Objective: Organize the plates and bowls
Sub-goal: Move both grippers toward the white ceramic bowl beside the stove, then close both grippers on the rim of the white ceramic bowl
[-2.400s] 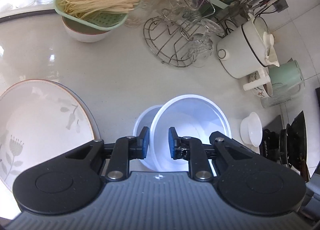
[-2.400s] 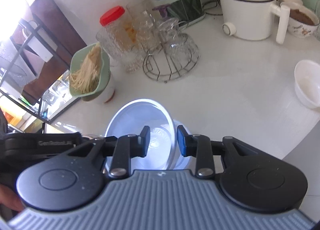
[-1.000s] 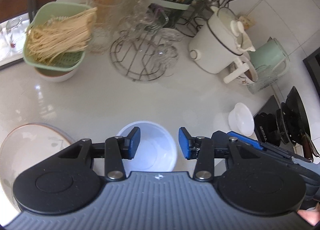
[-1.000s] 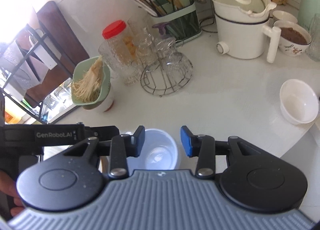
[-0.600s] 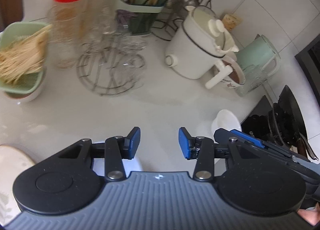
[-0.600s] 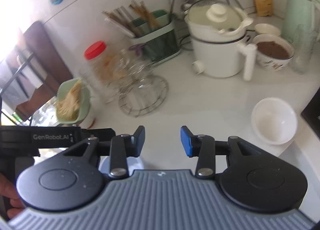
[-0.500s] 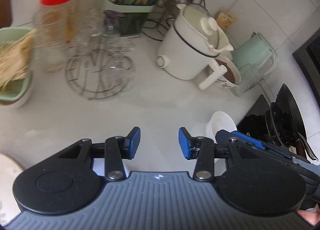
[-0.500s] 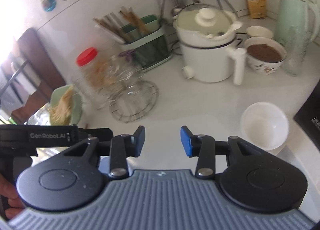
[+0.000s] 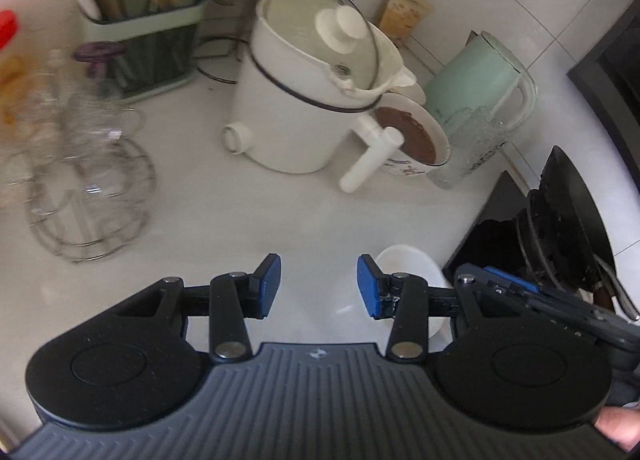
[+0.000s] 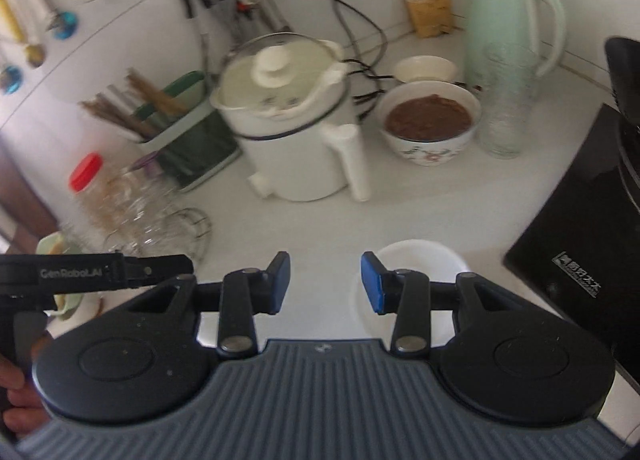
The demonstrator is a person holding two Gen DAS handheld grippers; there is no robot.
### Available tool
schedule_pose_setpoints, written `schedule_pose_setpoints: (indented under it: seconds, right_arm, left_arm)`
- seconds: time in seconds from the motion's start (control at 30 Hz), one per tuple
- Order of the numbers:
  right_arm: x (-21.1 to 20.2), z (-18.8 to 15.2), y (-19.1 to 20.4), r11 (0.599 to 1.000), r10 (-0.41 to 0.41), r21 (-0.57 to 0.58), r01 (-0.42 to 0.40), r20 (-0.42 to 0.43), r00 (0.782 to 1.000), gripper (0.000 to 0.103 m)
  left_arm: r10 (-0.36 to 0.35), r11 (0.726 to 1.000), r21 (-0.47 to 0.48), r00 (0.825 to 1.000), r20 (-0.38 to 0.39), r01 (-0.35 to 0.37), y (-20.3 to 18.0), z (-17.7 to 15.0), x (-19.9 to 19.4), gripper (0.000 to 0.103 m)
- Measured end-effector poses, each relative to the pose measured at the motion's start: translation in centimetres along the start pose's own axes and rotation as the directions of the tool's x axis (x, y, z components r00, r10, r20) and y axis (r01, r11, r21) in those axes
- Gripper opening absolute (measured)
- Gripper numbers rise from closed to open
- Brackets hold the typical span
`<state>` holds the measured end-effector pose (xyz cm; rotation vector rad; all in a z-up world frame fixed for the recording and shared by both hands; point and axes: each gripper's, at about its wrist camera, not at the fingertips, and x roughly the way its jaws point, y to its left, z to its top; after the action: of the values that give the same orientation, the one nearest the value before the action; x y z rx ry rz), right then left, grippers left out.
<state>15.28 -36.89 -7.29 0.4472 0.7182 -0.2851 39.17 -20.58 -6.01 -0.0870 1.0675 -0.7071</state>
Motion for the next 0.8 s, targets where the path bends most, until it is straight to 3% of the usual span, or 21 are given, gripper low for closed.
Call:
schedule_pose_setpoints:
  seconds: [0.27, 0.8]
  right_arm:
    - [1.3, 1.2, -4.5, 0.995, -0.076, 0.068, 0.077, -0.006, 0.997, 0.042]
    - [6.7, 0.5, -8.3, 0.982, -0.099, 0.14, 0.129, -0.202, 0.974, 0.042]
  left_arm:
    - [-0.053, 0.998, 0.034, 0.996, -0.077, 0.056, -3.4, 1.9, 6.1, 0.048]
    - [-0.067, 0.993, 0.08, 0.977, -0.205, 0.085, -5.0, 1.9, 13.9, 0.048]
